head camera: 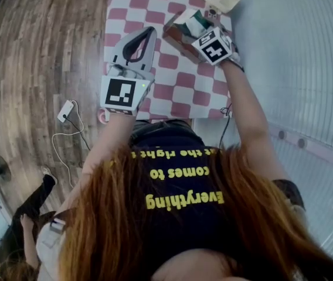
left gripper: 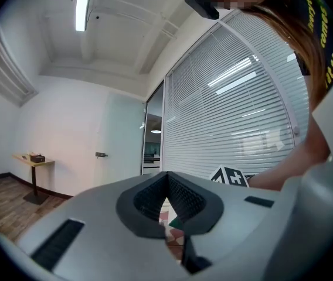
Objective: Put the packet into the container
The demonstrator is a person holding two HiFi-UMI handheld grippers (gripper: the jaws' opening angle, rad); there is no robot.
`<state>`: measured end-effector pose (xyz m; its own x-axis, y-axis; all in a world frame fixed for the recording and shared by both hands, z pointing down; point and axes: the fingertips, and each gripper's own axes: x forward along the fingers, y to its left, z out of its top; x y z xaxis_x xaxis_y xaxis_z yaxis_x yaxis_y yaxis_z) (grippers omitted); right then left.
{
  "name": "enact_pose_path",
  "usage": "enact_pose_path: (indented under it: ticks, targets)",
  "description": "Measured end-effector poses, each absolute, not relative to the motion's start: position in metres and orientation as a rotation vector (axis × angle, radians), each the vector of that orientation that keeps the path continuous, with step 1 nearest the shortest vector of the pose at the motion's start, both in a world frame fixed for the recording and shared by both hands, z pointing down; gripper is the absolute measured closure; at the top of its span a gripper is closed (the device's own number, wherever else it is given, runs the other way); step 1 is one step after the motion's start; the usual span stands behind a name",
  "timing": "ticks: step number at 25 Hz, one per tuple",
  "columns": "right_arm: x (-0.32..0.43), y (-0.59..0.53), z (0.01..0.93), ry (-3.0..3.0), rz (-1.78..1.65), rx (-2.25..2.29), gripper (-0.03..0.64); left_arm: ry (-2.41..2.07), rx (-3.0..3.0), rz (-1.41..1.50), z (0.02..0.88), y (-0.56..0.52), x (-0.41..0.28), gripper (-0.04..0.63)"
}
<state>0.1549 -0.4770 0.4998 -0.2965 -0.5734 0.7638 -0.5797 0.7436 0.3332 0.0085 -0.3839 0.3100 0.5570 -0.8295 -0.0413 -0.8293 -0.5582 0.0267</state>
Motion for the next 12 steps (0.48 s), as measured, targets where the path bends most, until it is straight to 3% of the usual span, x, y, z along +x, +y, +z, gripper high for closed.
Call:
enact_pose_path:
  ticks: [12]
  targets:
    - [0.158, -0.482, 0.548, -1.939, 0.098, 0.727, 0.252, -1.515, 2.748, -0.068, 0.311, -0.392, 0.008, 0.595]
